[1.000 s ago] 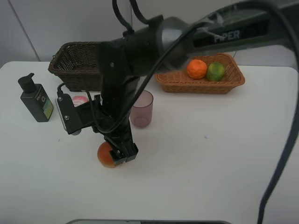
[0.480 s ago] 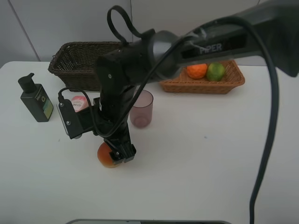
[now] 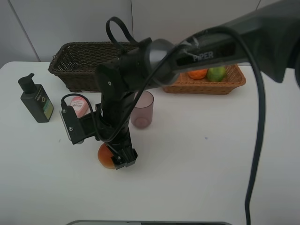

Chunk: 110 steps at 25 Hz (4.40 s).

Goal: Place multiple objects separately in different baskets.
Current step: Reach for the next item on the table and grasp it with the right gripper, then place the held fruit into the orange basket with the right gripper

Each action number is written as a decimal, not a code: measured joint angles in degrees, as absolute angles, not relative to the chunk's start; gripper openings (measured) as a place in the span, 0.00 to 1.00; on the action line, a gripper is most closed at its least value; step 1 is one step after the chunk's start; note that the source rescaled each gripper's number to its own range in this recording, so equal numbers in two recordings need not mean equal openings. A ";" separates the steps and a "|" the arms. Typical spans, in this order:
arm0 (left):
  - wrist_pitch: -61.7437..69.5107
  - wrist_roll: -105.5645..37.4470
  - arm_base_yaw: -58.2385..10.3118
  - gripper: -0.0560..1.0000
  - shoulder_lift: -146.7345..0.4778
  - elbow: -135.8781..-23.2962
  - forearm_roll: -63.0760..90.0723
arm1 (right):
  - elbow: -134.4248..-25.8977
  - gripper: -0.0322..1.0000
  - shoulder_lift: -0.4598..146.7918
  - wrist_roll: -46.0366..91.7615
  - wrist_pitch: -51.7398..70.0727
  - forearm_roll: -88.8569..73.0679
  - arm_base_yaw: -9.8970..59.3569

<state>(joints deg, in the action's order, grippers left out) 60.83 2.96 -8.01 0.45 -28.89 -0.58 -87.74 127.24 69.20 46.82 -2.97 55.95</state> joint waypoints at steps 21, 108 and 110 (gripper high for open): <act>60.83 2.96 -8.01 0.98 0.45 -28.89 -0.58 | -87.74 0.04 127.24 69.20 46.77 -4.36 55.95; 60.83 2.96 -8.01 0.98 0.45 -28.89 -0.58 | -106.95 0.68 128.28 -17.79 47.31 12.82 23.76; 60.83 2.96 -8.01 0.98 0.45 -28.89 -0.58 | -106.99 0.77 127.23 -17.79 47.60 12.83 23.88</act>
